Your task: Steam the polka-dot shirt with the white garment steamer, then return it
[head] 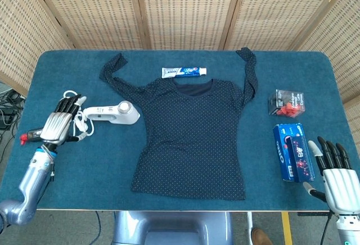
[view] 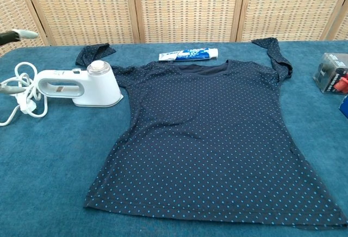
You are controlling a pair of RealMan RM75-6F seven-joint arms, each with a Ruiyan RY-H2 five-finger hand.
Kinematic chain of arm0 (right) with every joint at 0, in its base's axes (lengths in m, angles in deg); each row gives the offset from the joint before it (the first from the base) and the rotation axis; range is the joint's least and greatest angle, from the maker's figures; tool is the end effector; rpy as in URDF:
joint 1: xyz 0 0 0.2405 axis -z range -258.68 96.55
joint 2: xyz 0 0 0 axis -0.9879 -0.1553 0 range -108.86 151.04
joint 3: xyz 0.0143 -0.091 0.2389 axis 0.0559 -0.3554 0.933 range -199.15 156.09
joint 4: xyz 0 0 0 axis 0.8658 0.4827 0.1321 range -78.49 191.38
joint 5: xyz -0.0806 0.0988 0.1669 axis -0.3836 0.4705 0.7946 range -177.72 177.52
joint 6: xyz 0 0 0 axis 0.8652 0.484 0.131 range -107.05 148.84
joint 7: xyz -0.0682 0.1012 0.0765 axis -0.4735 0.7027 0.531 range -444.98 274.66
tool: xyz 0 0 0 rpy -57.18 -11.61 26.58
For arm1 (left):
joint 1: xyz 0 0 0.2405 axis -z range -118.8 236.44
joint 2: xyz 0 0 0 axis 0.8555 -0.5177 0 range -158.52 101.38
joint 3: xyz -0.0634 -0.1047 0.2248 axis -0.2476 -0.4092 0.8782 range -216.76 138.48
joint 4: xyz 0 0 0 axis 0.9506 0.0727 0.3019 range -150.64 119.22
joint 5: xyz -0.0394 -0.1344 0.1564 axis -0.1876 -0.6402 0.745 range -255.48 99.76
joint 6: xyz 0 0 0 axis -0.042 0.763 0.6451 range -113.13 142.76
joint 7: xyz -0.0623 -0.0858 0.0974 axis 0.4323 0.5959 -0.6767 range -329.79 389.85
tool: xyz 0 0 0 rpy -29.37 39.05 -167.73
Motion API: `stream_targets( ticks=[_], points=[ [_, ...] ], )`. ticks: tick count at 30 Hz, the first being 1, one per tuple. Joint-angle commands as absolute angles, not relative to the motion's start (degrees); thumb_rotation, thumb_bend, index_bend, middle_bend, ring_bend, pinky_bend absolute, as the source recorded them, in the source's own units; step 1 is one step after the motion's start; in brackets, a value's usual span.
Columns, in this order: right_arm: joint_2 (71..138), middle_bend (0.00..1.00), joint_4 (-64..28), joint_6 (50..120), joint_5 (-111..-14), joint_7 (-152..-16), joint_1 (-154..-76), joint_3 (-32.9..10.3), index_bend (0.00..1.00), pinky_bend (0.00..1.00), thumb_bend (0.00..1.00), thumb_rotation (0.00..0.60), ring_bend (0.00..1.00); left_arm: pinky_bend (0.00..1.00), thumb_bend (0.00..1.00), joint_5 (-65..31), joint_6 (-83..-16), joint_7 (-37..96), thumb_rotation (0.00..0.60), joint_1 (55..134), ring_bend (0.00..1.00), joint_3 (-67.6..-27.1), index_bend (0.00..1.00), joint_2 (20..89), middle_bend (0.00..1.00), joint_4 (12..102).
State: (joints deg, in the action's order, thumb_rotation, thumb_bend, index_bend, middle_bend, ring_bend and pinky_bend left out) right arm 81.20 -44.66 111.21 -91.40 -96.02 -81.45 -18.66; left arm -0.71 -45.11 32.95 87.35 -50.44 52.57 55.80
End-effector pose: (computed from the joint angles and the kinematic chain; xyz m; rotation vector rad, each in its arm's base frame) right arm -0.2815 -0.1560 0.1754 1.4017 -0.7630 0.8741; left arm -0.2726 0.3416 0.0706 -1.5848 -0.9682 -0.9381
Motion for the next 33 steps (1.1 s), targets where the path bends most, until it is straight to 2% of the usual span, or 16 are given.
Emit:
stream_targets(
  ticks=[1,8,13,24,33],
  points=[
    [81.3,0.0,-44.3,110.6,-90.1,-95.9,-81.7,-18.2,0.05,0.0,0.0,0.6,0.0,0.0,0.25,-2.3,-40.9,33.8,0.6,91.5,0.0,-51.7,0.0,57.6,0.0,48.7],
    [81.3,0.0,-43.9,110.0,-88.7,-95.5,-82.0,-17.6,0.05,0.0,0.0,0.6,0.0,0.0,0.28,-4.1,-35.7,34.4,0.6,95.9,0.0,-52.3,0.0,62.6,0.0,39.4],
    [81.3,0.0,-43.9,109.7,-88.1,-95.4,-82.3,-17.3,0.05,0.0,0.0,0.6,0.0,0.0,0.3,-2.9,-34.4,37.5,0.6,98.4,0.0,-52.3,0.0,65.9,0.0,33.9],
    [80.7,0.0,-43.8,109.5,-87.0,-93.9,-82.3,-16.9,0.05,0.0,0.0,0.6,0.0,0.0,0.41,-1.5,-31.2,43.1,0.6,103.3,0.0,-51.7,0.0,73.0,0.0,21.4],
    [80.5,0.0,-43.6,109.2,-86.8,-92.9,-82.5,-16.9,0.05,0.0,0.0,0.6,0.0,0.0,0.41,-1.3,-29.4,45.0,0.6,105.7,0.0,-51.4,0.0,75.8,0.0,15.6]
  ],
)
